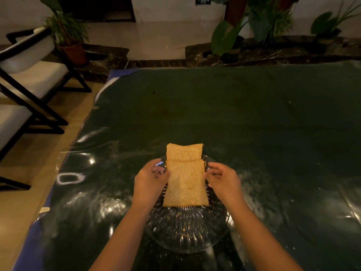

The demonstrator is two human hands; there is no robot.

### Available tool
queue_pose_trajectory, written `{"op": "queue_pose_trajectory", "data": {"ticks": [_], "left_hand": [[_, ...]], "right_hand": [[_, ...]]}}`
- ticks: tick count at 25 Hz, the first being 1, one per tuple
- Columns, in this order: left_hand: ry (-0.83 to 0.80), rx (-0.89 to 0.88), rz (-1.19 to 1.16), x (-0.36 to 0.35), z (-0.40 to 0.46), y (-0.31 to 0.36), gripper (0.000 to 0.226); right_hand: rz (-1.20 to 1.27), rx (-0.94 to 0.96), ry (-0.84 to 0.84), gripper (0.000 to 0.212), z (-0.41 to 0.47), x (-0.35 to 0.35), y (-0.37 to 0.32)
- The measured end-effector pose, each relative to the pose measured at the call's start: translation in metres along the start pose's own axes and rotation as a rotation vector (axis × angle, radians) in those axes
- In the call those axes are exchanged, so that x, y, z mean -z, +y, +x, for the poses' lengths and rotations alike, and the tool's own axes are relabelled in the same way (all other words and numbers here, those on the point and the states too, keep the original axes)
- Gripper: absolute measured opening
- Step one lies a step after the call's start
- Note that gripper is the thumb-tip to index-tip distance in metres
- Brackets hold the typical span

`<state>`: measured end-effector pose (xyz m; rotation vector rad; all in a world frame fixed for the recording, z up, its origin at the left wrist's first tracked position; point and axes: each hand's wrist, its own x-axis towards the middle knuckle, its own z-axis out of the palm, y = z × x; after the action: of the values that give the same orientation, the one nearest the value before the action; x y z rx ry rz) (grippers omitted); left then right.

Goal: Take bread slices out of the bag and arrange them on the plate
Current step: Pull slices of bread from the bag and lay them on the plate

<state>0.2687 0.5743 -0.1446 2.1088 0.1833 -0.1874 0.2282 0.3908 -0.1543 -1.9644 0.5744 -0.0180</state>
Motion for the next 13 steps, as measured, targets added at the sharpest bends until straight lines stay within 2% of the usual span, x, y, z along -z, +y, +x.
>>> {"op": "queue_pose_trajectory", "data": {"ticks": [4,8,13], "left_hand": [[-0.078,-0.106,0.008,0.020,-0.022,0.043,0.040],[-0.184,-0.300,0.079,0.044,-0.063,0.115,0.038],[-0.321,-0.519,0.123,0.046,-0.141,0.202,0.039]], "right_hand": [[0.022,0.018,0.026,0.035,-0.025,0.035,-0.033],[0.064,0.090,0.087,0.033,-0.077,0.092,-0.078],[0.056,0.208,0.248,0.030,-0.150,0.184,-0.110]]}}
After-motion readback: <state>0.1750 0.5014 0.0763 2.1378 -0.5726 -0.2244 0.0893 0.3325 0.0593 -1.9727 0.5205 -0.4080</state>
